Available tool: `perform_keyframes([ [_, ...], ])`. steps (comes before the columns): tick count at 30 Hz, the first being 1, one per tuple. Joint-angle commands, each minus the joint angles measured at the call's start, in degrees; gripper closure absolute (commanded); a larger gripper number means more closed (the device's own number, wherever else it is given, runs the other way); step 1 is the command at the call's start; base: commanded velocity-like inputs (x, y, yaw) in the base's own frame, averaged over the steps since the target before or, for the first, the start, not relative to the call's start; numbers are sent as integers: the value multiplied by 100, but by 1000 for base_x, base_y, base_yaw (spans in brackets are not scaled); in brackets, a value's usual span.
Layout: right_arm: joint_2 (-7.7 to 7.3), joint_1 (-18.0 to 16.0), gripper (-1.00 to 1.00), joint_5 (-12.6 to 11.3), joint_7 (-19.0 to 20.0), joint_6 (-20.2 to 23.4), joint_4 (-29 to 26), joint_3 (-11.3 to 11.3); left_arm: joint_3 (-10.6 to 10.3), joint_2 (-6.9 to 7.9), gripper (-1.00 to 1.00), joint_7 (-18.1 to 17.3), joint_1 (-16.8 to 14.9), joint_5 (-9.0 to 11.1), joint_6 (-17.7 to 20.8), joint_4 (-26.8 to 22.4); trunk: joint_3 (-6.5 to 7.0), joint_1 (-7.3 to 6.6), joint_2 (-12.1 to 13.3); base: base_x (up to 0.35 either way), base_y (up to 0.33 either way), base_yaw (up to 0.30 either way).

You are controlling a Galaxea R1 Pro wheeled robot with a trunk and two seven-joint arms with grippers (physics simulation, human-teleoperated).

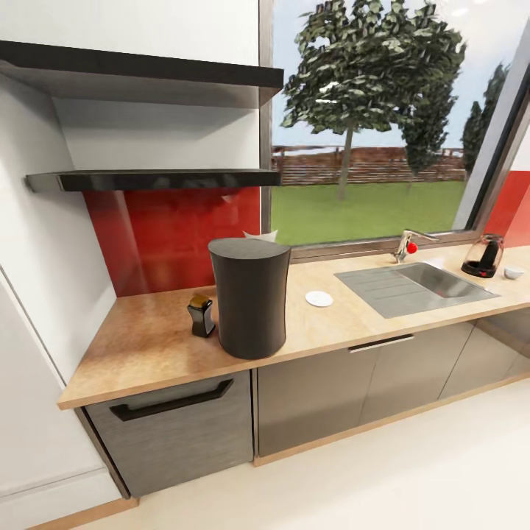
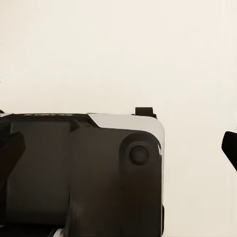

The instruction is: Set up a coffee station on the kitchen countertop: keep the coffee maker on the countertop, move the bottle of coffee from the kitchen shelf to the counter next to the coffee maker, place a paper coffee filter on top of the coffee maker, put the saucer next to the coffee maker with the coffee cup on the saucer, and place the electric kettle next to the coffee maker.

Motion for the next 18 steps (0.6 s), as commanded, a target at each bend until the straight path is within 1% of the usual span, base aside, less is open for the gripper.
perform_keyframes([
  [1,2,-5,-100,57,18,-16,5,-52,-37,-2,-100,119,-5,59,16,3,-13,3,-13,0,0,0],
  [2,-17,-5,-100,49,26,-11,-3,-80,-25,-21,-100,622,-2,63,64,12,-13,3,-13,0,0,-204],
  [7,-69,-5,-100,47,26,-10,-4,-86,-29,12,-100,658,18,62,68,50,-13,3,-13,0,0,-249],
  [12,-126,-5,-100,42,26,-10,-4,-94,-31,-11,-100,659,14,62,68,49,-13,3,-13,0,0,-266],
  [18,-142,-5,-100,39,26,-10,-4,-95,-32,-13,-100,659,13,62,68,47,-13,3,-13,0,0,-266],
])
